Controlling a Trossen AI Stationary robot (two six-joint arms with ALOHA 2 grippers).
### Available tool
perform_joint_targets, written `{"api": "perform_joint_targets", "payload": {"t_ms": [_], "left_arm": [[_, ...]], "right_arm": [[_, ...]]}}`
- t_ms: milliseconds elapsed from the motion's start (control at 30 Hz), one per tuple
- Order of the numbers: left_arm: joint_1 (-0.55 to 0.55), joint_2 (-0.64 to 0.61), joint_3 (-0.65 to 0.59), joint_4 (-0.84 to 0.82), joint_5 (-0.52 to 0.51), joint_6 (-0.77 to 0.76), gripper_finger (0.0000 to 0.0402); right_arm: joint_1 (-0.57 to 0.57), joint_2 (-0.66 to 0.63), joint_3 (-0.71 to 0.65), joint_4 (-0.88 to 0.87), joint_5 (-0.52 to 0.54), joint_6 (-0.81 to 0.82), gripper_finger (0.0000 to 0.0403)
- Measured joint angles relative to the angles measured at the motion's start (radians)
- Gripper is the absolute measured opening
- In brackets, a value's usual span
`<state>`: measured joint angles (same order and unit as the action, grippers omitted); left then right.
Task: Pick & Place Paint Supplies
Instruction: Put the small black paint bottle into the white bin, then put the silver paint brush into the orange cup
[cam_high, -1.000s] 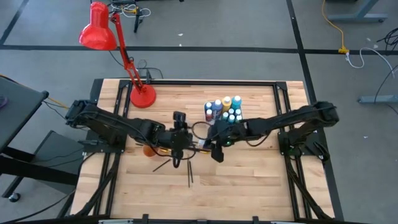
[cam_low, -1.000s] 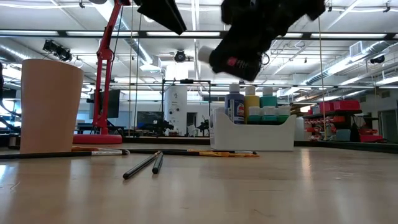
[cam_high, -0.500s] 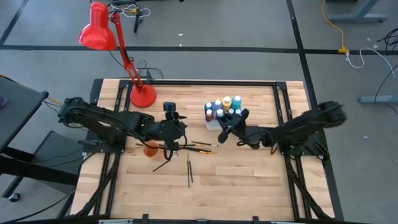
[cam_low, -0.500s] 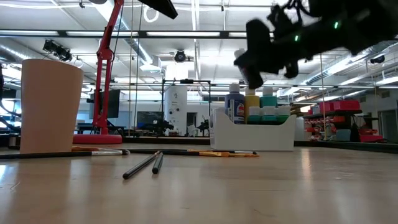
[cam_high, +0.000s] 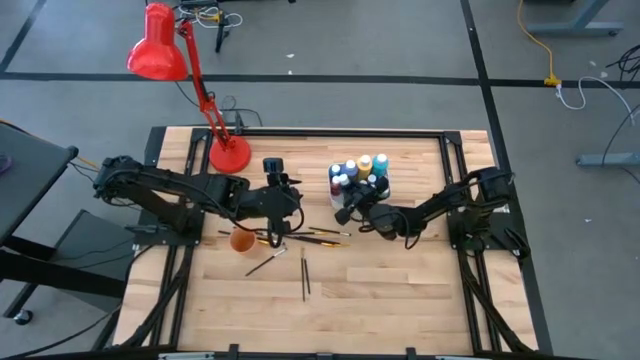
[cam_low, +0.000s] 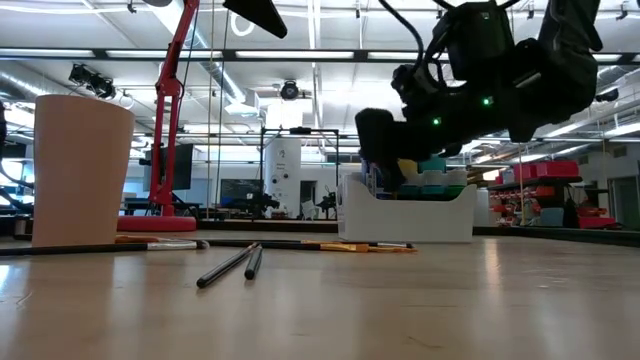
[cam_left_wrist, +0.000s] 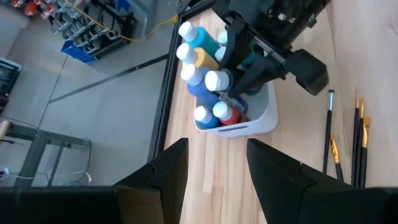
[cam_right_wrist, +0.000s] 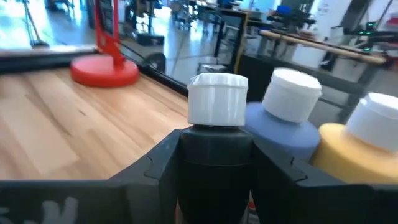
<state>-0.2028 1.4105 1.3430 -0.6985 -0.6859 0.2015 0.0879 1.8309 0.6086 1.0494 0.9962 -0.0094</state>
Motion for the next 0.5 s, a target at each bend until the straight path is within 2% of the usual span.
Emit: {"api": "perform_joint_targets", "payload": {"t_ms": [67, 233, 367, 500], "left_arm": [[0.0, 0.0, 0.0, -0.002, 0.005, 0.006, 0.0171], [0.0, 0.0, 0.0, -0.01, 0.009, 0.008, 0.0171], [0.0, 0.0, 0.0, -0.01, 0.029, 0.009, 0.0171], [0.0, 0.0, 0.0, -0.014, 0.058, 0.003, 0.0171]], "right_arm": [[-0.001, 0.0, 0.005, -0.032, 0.025, -0.001, 0.0152], [-0.015, 0.0, 0.008, -0.039, -0.053, 0.028, 0.018], [-0.026, -0.001, 0.008, -0.044, -0.034, 0.028, 0.0206], [-0.033, -0.001, 0.008, -0.047, -0.047, 0.028, 0.021]]}}
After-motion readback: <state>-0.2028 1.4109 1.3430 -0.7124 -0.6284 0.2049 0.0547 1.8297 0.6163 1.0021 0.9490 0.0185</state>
